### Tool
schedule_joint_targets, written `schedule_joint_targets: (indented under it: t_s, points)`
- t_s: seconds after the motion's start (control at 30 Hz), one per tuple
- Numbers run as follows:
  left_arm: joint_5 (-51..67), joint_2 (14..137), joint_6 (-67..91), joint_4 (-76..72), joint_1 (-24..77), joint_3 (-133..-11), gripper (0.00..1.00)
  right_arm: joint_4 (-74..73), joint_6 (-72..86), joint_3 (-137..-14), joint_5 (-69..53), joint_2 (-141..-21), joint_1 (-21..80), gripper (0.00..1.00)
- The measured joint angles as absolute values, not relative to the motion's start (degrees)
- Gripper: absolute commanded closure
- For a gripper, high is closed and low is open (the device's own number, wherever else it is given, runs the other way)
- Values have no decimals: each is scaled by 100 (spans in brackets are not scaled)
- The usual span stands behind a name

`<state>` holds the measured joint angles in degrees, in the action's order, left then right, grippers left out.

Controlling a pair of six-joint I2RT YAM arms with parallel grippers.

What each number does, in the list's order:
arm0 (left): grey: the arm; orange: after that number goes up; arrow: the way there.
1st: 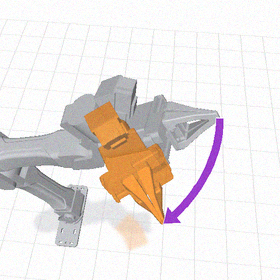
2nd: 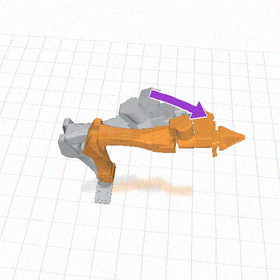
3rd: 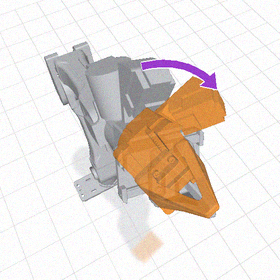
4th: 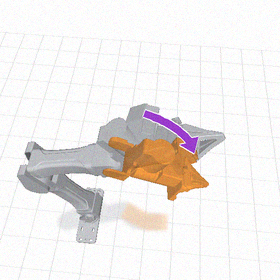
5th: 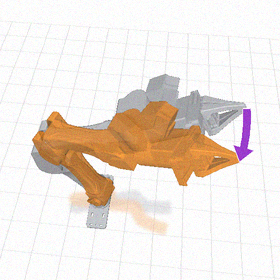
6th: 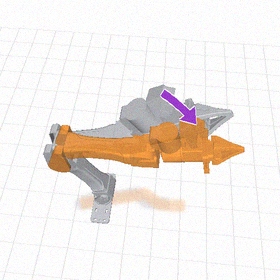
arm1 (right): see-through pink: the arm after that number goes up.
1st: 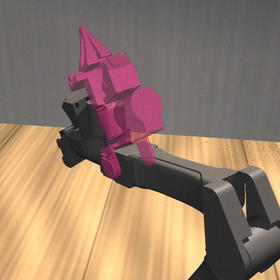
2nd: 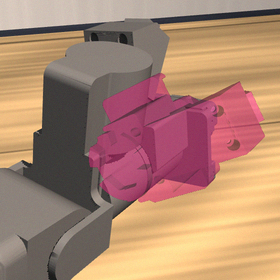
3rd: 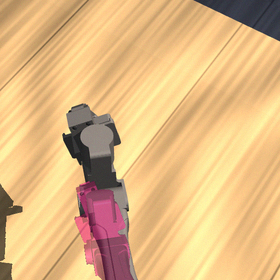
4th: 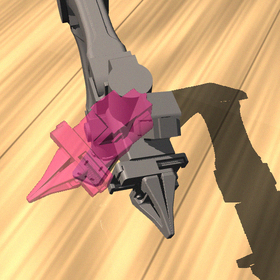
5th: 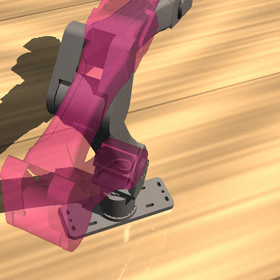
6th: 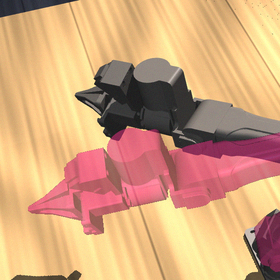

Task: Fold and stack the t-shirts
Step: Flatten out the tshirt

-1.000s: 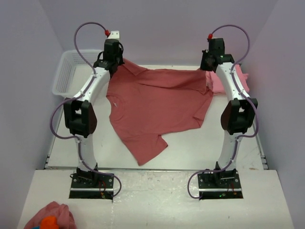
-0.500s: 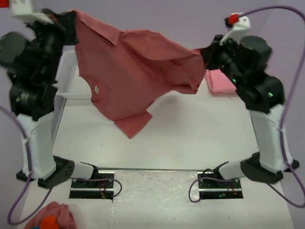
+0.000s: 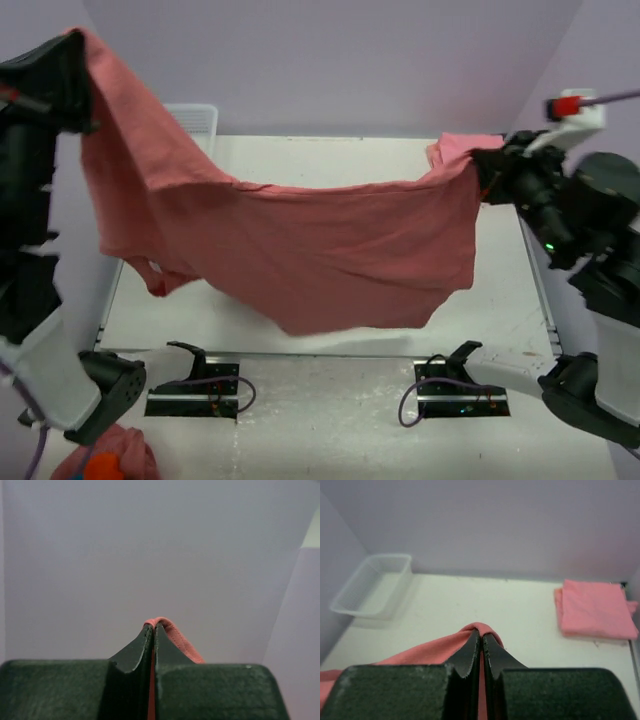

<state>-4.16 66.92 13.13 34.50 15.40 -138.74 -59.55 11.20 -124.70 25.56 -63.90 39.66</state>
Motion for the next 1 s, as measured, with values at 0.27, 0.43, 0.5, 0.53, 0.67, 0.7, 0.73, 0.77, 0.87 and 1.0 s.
schedule_joint_targets:
  t_s: [0.27, 0.43, 0.5, 0.53, 0.67, 0.7, 0.73, 0.77, 0.87, 1.0]
  points:
    - [-1197, 9553, 1269, 3907, 1540, -13017, 100, -5404, 1240, -9859, 2598, -8034, 2921, 100]
    - [-1592, 11373, 1197, 4139, 1538, -12145, 100, -5301, 1470, -9535, 2600, -9612, 2287, 100]
    - [-1730, 11734, 1116, 4346, 1533, -11907, 100, -5323, 1592, -9579, 2606, -9900, 2117, 100]
    - [-1833, 11885, 1087, 4388, 1531, -11924, 100, -5332, 1649, -9629, 2606, -9988, 2043, 100]
    - [-2005, 11970, 1022, 4228, 1503, -11979, 100, -5286, 1715, -9830, 2602, -10090, 1868, 100]
    - [-2016, 11911, 998, 4128, 1492, -11974, 100, -5260, 1712, -9894, 2600, -10106, 1837, 100]
    - [-2018, 11861, 985, 4012, 1485, -11963, 100, -5253, 1710, -9994, 2598, -10147, 1793, 100]
    - [-2018, 11806, 974, 3907, 1481, -11961, 100, -5227, 1708, -10103, 2591, -10210, 1750, 100]
    - [-2023, 11708, 934, 3695, 1476, -11979, 100, -5140, 1684, -10409, 2541, -10481, 1588, 100]
    - [-2021, 11701, 873, 3557, 1476, -11939, 100, -5059, 1605, -10718, 2438, -10991, 1328, 100]
